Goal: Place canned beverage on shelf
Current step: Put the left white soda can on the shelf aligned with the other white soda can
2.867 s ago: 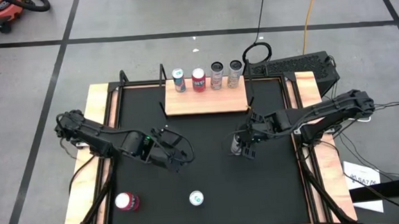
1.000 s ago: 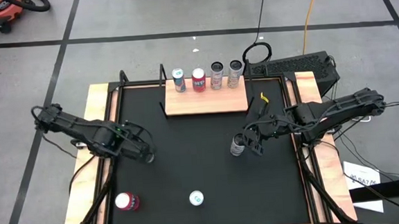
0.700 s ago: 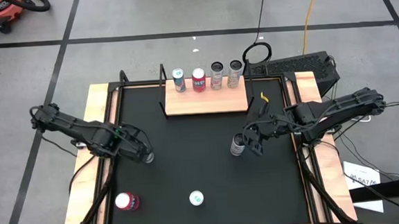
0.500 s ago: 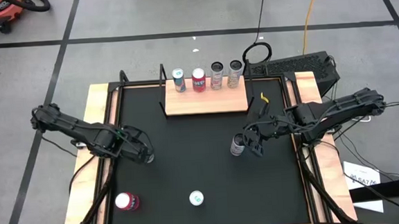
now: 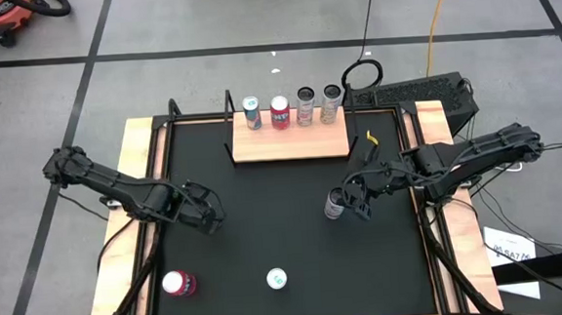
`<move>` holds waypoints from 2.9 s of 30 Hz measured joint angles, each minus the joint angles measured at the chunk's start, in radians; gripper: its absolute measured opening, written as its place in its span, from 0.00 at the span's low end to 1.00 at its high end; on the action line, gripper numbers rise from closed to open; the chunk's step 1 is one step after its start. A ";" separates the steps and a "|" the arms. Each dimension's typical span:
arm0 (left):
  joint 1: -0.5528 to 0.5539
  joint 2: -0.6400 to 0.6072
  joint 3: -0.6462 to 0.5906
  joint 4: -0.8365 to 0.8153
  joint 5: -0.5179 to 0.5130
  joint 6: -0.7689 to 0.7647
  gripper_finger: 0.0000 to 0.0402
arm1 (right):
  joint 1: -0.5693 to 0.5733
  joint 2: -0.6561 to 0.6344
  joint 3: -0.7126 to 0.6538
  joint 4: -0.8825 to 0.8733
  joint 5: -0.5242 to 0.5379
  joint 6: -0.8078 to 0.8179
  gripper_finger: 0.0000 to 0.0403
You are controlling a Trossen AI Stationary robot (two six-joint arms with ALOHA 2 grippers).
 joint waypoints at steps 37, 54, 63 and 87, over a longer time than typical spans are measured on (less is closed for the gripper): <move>0.229 0.321 0.640 0.383 0.058 0.580 0.59 | -0.014 0.161 0.001 0.572 0.022 -0.270 0.87; 0.245 0.347 0.693 0.469 0.119 0.627 0.59 | -0.037 0.220 0.001 0.584 -0.075 -0.187 0.75; 0.246 0.328 0.692 0.519 0.029 0.651 0.60 | -0.056 0.194 -0.001 0.631 -0.088 -0.172 0.59; 0.248 0.365 0.693 1.005 -0.146 1.069 0.93 | -0.123 0.092 -0.001 0.936 -0.054 -0.279 0.63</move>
